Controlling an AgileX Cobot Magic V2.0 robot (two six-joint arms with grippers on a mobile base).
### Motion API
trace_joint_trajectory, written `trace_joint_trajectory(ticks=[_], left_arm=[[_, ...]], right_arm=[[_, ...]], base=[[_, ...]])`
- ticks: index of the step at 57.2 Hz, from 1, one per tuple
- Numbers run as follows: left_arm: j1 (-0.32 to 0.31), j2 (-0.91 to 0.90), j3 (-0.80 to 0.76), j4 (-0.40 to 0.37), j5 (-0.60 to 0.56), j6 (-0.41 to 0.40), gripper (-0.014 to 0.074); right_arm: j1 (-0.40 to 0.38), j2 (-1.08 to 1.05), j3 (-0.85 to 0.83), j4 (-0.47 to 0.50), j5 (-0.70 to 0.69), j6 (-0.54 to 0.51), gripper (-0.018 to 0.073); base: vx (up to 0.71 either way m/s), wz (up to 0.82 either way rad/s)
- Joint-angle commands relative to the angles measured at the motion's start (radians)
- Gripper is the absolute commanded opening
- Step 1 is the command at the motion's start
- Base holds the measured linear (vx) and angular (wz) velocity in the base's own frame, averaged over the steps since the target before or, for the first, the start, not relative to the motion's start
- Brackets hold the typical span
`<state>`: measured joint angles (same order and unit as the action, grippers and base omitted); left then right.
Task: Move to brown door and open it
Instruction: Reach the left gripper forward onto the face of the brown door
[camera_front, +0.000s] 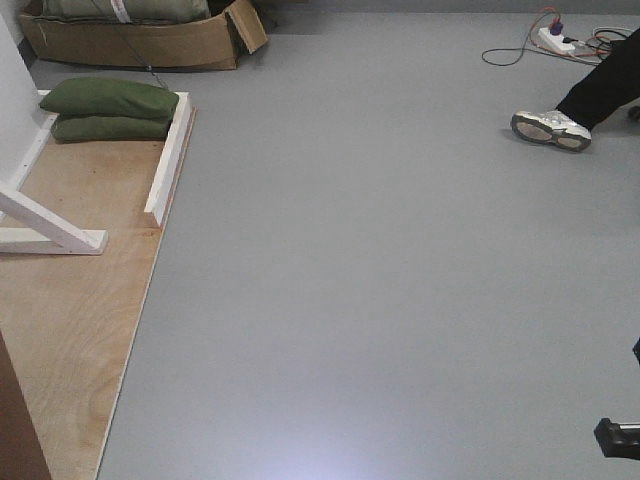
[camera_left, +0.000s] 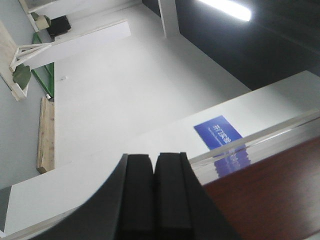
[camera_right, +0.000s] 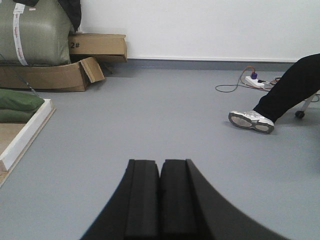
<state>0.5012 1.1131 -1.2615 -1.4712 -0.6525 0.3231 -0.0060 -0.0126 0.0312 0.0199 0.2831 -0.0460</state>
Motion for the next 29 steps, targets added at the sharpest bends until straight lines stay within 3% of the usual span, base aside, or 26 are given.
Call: trace_joint_trajectory(ticks=[1, 15, 16, 17, 29], left_arm=[[-0.02, -0.002, -0.033, 0.076, 0.261, 0.006, -0.0006], [-0.02, -0.009, -0.033, 0.076, 0.301, 0.066, -0.0006], [-0.02, -0.011, -0.033, 0.076, 0.313, 0.079, -0.0006], [-0.021, -0.011, -0.033, 0.114, 0.431, 0.174, -0.0006], [-0.021, 0.013, -0.035, 0.188, 0.541, 0.19, -0.0006]], right_arm=[[-0.002, 0.014, 0.004, -0.006, -0.083, -0.005, 0.0], [-0.002, 0.014, 0.004, -0.006, -0.083, -0.005, 0.0], [-0.002, 0.014, 0.004, -0.006, -0.083, -0.005, 0.0], [-0.002, 0.014, 0.004, -0.006, -0.083, -0.005, 0.0], [-0.002, 0.014, 0.004, -0.006, -0.083, -0.005, 0.0]], base=[[0.0, 0.0], [0.0, 0.0], [0.0, 0.0], [0.0, 0.0], [0.0, 0.0]])
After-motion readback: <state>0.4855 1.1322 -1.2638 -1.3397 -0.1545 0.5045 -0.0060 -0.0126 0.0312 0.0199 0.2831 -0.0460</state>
